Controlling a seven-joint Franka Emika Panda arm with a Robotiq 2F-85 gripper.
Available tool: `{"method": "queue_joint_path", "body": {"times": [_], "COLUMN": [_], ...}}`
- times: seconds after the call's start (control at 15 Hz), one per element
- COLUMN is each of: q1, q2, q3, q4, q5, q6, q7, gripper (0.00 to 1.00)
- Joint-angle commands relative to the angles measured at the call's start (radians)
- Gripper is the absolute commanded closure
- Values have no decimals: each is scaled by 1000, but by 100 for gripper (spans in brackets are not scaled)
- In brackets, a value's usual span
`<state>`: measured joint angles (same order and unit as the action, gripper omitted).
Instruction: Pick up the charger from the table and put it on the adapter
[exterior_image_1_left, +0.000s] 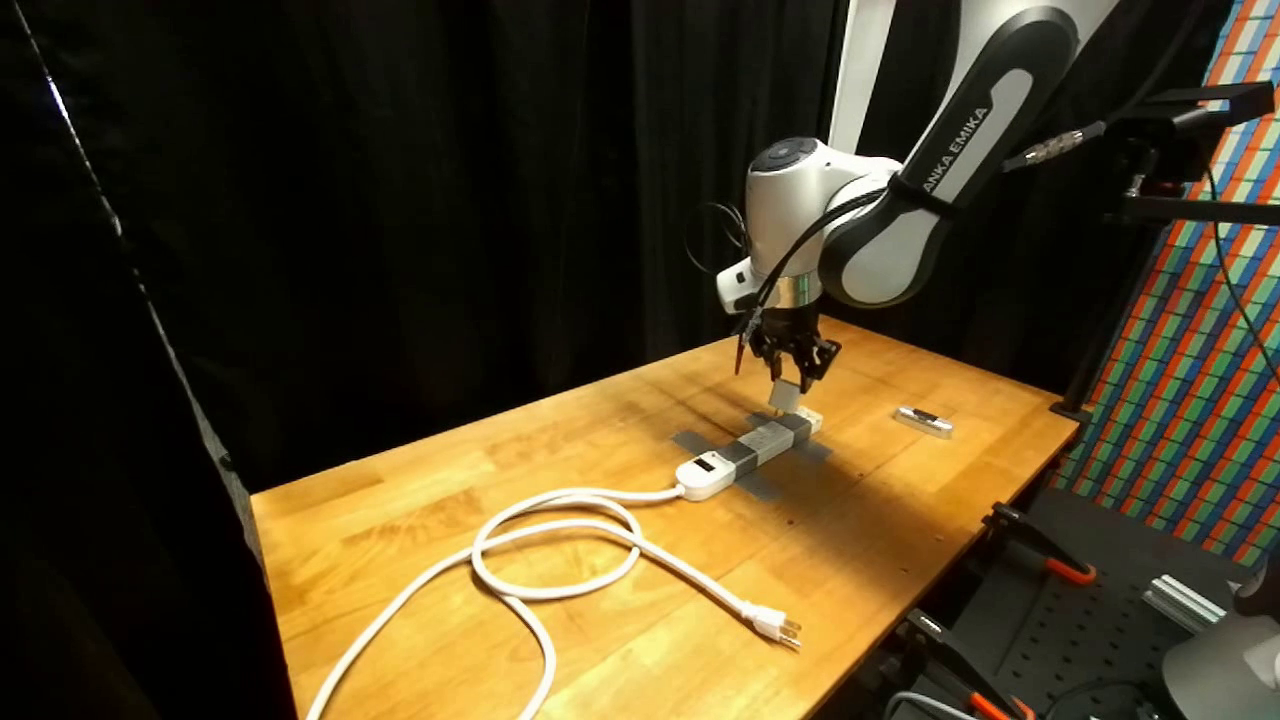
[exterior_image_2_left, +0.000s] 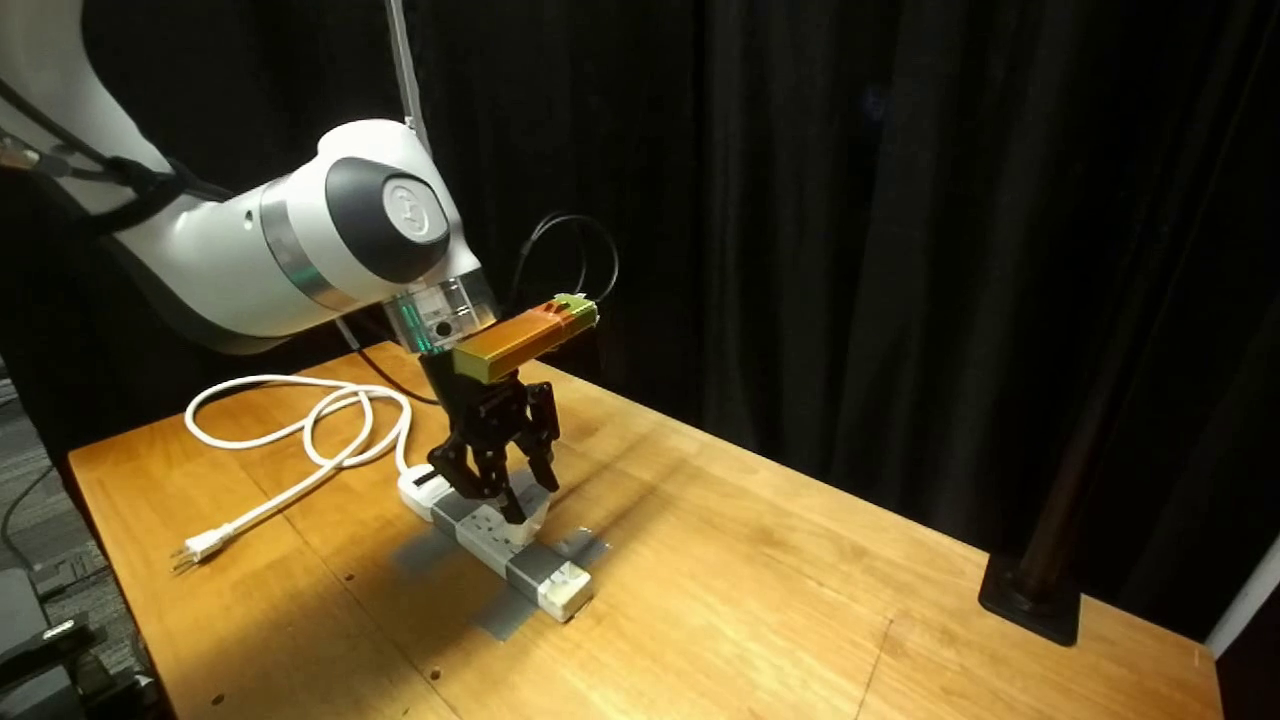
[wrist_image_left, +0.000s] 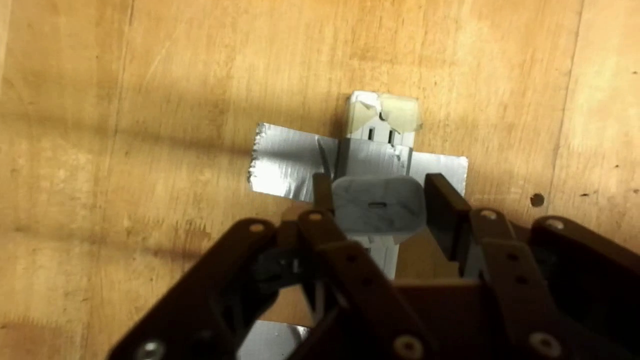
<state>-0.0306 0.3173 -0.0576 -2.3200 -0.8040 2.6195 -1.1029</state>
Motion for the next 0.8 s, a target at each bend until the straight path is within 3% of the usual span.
{"method": "queue_joint_path", "body": {"times": [0.0, 0.33, 0.73], "q1": [3, 10, 3], "q2": [-32, -32, -32], "q3": [8, 4, 24], "q4": [-43, -57, -79], "q5": [-61, -219, -295], "q6": [39, 80, 70], "q7": [65, 199, 285], "gripper": [77, 77, 77]}}
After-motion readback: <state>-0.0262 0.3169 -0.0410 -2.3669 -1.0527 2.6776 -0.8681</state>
